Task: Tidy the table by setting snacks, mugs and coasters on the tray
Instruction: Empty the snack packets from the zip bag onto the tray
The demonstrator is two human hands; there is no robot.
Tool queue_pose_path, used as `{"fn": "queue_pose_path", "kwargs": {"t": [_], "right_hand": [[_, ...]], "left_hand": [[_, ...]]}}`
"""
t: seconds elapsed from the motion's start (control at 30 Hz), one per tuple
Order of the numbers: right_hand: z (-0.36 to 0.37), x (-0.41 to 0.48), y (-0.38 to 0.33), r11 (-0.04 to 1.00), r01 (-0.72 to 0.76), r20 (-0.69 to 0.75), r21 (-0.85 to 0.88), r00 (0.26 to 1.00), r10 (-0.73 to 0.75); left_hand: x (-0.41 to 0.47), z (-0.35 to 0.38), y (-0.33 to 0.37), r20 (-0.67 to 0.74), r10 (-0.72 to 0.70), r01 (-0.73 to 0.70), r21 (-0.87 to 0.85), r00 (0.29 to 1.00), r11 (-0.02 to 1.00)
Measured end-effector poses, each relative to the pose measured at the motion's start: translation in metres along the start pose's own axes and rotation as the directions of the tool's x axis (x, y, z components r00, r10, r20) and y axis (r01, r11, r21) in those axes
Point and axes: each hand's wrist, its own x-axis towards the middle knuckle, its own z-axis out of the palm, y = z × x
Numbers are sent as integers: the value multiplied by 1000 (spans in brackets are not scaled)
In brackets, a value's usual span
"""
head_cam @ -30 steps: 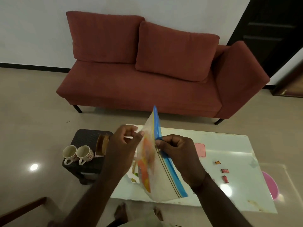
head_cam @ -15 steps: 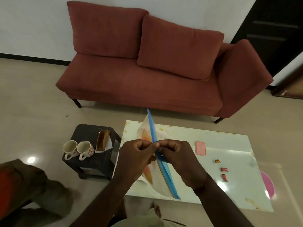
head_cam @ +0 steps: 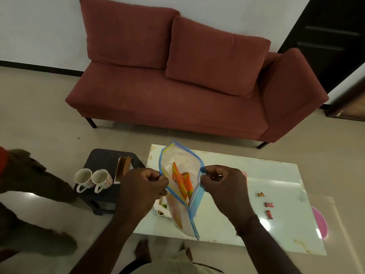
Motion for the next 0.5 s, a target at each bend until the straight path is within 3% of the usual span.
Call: {"fn": "queue_pose_path", "kwargs": {"t": [0.1, 0.3, 0.4, 0.5], "right_hand": [[-9, 6, 2, 996, 16, -72, -84, 997, -22], [-27, 13, -5, 953, 88, -217, -291, 964, -156], [-23, 15, -14, 953, 141, -172, -270, 966, -191], [-11, 19, -27, 972, 173, -53, -161, 981, -184]], "left_hand": [[1, -12, -5, -30, -35, 35, -1, 999, 999], [1, -45, -9, -89, -11, 26, 171, 996, 985], [4, -53, -16, -178, 108, -55, 278, 978, 959], [9, -52, -43, -224, 142, -109, 153, 964, 982]]}}
